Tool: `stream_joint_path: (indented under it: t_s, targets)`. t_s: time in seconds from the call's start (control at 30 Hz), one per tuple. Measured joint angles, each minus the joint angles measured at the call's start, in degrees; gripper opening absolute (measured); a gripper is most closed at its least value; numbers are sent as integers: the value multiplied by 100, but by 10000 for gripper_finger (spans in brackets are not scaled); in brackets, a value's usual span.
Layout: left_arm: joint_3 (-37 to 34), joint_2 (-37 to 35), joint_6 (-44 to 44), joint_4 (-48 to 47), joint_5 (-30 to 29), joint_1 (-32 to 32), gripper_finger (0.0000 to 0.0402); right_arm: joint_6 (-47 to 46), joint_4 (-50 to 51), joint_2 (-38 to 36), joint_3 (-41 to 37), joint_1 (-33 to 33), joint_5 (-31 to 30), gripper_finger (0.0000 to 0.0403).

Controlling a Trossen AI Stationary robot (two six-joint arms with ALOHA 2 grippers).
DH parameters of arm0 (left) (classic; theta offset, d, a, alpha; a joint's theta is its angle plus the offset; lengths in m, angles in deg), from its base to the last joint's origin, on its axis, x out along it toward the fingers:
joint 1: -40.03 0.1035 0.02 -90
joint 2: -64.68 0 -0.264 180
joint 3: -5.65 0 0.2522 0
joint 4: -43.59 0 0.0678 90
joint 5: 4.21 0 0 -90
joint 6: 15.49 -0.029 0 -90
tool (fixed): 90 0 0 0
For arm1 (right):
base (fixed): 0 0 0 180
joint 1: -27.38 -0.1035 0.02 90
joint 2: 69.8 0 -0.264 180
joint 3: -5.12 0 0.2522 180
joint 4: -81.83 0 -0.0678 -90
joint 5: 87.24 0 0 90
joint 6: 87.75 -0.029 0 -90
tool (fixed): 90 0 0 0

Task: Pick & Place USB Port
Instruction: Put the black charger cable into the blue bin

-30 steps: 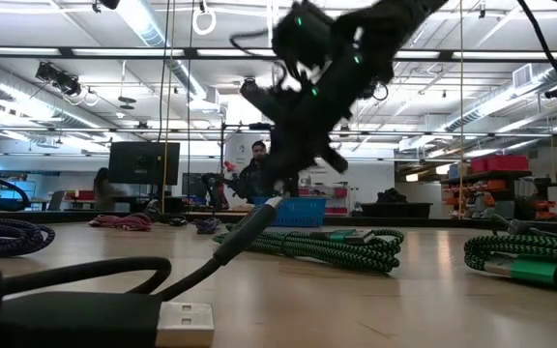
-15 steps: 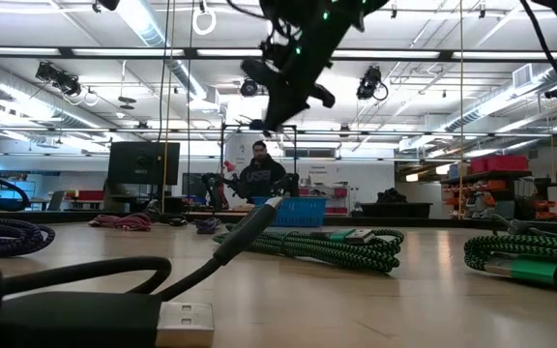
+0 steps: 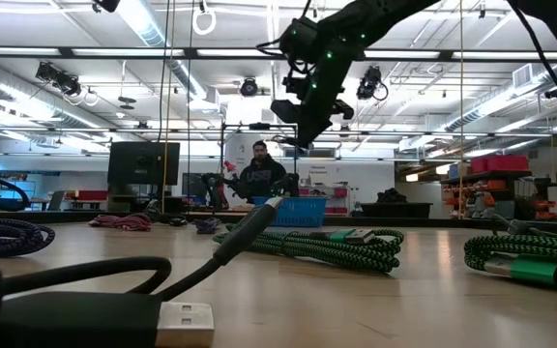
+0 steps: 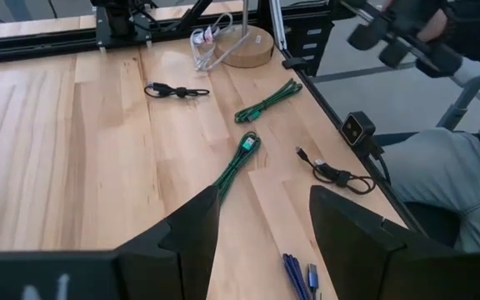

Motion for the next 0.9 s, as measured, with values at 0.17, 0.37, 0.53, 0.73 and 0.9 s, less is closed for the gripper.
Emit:
stream_joint_path:
  t_s: [0.17, 0.37, 0.53, 0.73, 0.9]
  targets:
    - [0, 0, -53, 2, 0, -1, 193, 394, -83, 146, -1, 113, -30, 10]
    - [0, -2, -61, -36, 0, -2, 193, 633, -244, 497, -2, 208, 0, 10]
    - [0, -2, -61, -75, 0, 0, 193, 845, -252, 651, -2, 247, -13, 10]
    - [0, -2, -147, -102, -2, -1, 193, 942, -264, 880, -2, 268, 105, 10]
    - [0, -2, -144, -122, -2, -1, 193, 932, -219, 966, -7, 291, 166, 25]
